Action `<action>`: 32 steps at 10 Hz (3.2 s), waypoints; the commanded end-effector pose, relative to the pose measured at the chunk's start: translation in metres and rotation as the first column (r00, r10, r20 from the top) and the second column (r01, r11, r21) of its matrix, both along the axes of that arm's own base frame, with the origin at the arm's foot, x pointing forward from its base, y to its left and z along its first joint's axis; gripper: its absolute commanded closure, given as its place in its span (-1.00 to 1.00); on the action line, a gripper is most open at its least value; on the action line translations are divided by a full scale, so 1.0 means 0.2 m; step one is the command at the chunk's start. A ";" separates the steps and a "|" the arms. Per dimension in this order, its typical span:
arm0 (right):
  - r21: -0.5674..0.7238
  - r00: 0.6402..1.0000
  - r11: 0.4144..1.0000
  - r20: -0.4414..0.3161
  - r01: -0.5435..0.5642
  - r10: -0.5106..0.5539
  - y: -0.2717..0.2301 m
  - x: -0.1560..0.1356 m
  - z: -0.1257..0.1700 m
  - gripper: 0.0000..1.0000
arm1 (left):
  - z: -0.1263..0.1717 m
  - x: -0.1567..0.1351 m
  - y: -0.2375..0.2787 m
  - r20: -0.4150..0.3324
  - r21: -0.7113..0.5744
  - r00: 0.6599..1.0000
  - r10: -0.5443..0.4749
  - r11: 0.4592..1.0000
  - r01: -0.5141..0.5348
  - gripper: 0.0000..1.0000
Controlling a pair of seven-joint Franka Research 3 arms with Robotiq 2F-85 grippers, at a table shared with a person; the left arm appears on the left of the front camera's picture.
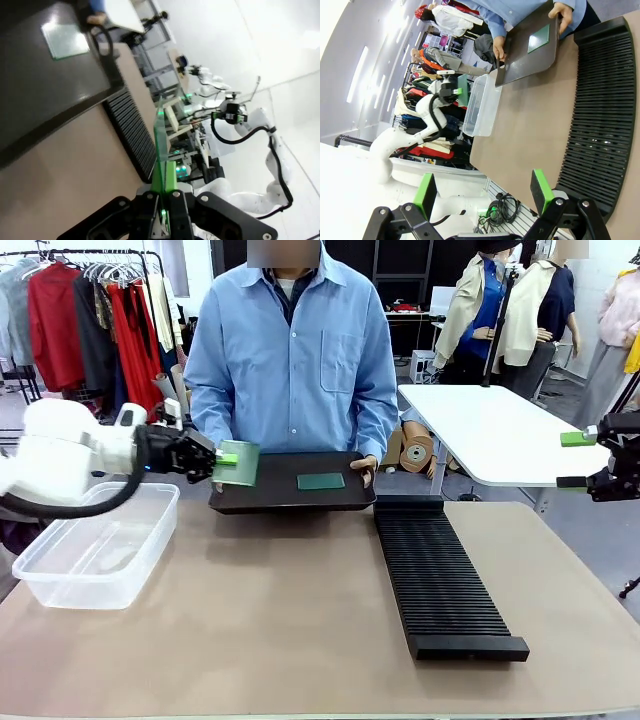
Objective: Sort PCBs into racks and boxes based on the side picked up.
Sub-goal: If the short side of the Blank PCB is picked up, insert it into the PCB Rack ; if the long side is picked up, place it in the Organizing box.
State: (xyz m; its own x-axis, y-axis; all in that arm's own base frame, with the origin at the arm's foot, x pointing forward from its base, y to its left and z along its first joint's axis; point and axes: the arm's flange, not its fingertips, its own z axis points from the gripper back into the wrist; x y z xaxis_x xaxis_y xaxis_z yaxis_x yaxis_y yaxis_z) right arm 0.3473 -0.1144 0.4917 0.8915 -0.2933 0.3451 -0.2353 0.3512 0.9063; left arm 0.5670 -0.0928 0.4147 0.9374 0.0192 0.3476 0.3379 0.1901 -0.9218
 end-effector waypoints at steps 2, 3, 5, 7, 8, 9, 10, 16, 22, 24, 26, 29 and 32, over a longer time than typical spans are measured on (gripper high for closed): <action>0.010 1.000 1.000 0.009 -0.004 0.003 0.00 0.00 0.01 -1.00 | 0.24 -0.27 0.27 -0.113 0.224 0.991 0.066 0.974 -0.039 1.00; 0.010 1.000 1.000 0.009 -0.004 0.003 0.00 0.00 0.01 -1.00 | 0.31 -0.31 0.38 -0.163 0.349 0.984 0.078 0.937 -0.016 1.00; 0.010 1.000 1.000 0.009 -0.004 0.003 0.00 0.00 0.01 -1.00 | 0.38 -0.35 0.55 -0.230 0.572 0.962 0.146 0.820 0.012 1.00; 0.010 1.000 1.000 0.009 -0.004 0.003 0.00 0.00 0.01 -1.00 | 0.43 -0.35 0.62 -0.227 0.735 0.959 0.168 0.676 0.056 1.00; 0.010 1.000 1.000 0.009 -0.004 0.003 0.00 0.00 0.01 -1.00 | 0.44 -0.32 0.62 -0.221 0.783 0.964 0.150 0.616 0.084 1.00; 0.010 1.000 1.000 0.009 -0.004 0.003 0.00 0.00 0.01 -1.00 | 0.44 -0.28 0.60 -0.203 0.807 0.973 0.109 0.582 0.102 1.00; 0.010 1.000 1.000 0.009 -0.004 0.003 0.00 0.00 0.01 -1.00 | 0.41 -0.25 0.59 -0.173 0.828 0.982 0.071 0.550 0.107 1.00; 0.010 1.000 1.000 0.009 -0.004 0.003 0.00 0.00 0.01 -1.00 | 0.12 -0.16 0.64 -0.160 0.822 0.982 0.096 0.564 0.079 1.00; 0.010 1.000 1.000 0.009 -0.004 0.003 0.00 0.00 0.01 -1.00 | -0.21 -0.07 0.71 -0.025 0.789 0.993 0.112 0.612 -0.049 1.00; 0.010 1.000 1.000 0.009 -0.004 0.003 0.00 0.00 0.01 -1.00 | -0.30 -0.05 0.73 -0.053 0.792 0.992 0.117 0.610 -0.030 1.00; 0.010 1.000 1.000 0.009 -0.004 0.003 0.00 0.00 0.01 -1.00 | -0.37 -0.02 0.73 -0.088 0.777 0.989 0.119 0.629 -0.006 1.00; 0.010 1.000 1.000 0.009 -0.004 0.003 0.00 0.00 0.01 -1.00 | -0.41 0.01 0.72 -0.097 0.768 0.990 0.102 0.640 0.009 1.00; 0.010 1.000 1.000 0.009 -0.004 0.003 0.00 0.00 0.01 -1.00 | -0.40 0.01 0.71 -0.095 0.777 0.991 0.099 0.629 0.012 0.93</action>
